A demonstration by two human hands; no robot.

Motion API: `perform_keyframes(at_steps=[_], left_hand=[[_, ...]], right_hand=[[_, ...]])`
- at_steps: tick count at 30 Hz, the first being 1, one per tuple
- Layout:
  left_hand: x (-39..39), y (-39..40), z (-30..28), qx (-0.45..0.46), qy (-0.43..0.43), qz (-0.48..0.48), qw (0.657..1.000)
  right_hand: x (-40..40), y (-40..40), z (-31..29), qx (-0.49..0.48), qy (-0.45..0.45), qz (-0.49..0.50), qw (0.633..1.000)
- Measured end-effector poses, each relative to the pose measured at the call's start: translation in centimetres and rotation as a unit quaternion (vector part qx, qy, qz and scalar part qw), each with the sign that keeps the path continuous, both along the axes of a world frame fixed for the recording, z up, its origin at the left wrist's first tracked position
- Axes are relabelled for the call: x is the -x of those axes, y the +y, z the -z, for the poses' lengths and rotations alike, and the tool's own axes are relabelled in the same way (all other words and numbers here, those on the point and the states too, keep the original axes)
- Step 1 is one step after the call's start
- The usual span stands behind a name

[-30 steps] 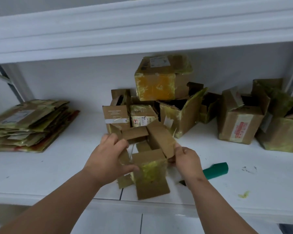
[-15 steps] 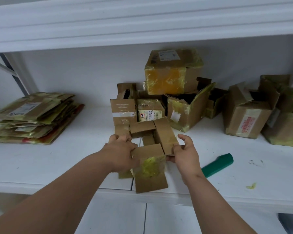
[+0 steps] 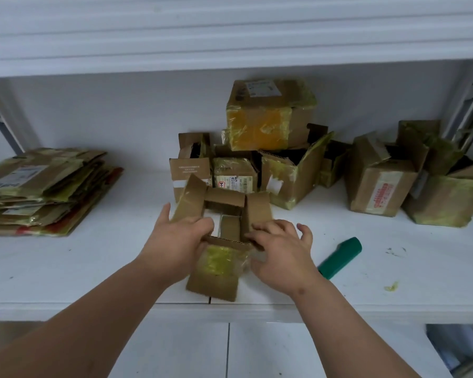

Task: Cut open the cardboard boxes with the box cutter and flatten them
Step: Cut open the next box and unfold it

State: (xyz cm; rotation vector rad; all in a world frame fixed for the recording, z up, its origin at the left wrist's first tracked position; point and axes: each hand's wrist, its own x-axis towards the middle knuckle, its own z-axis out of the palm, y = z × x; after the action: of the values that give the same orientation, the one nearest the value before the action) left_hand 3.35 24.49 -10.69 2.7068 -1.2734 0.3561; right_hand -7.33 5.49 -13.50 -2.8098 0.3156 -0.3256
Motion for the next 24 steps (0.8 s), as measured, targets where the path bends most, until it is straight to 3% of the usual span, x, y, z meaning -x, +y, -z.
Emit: perform_keyframes(at_steps=[3,8,15,18,20,22,24], left_hand=[[-1.5,1.6,0.3,0.034,-0.073,0.005,0.997],[-3.4,4.5,0.8,-0.011,-0.048,-0.049,0.998],[-3.6,5.8,-1.3,0.014,-0.063,-0.101,0.993],[-4.0,6.0,-1.2,-0.008,0.031,-0.137,0.990],[-3.8,5.9,-1.7,0.046,0.190,-0.156,0.968],[-3.5,5.7,-2.2,0.093,0.293,-0.141,0.941],[-3.4,5.3,-2.1,0.117,0.296,-0.129,0.939]], right_hand=[[0.0,1.2,0.5,0.017,-0.023,-0.025,0.999],[-0.7,3.5,0.8,0.026,-0.060,-0.048,0.997],[-1.5,6.8,2.1,0.033,-0.140,-0.044,0.989],[-1.5,7.6,2.2,0.020,-0.137,-0.073,0.988],[-1.7,7.6,2.4,0.013,-0.148,-0.074,0.986],[-2.0,7.4,2.7,-0.004,-0.159,-0.070,0.985],[-2.5,7.3,2.7,-0.007,-0.157,-0.060,0.986]])
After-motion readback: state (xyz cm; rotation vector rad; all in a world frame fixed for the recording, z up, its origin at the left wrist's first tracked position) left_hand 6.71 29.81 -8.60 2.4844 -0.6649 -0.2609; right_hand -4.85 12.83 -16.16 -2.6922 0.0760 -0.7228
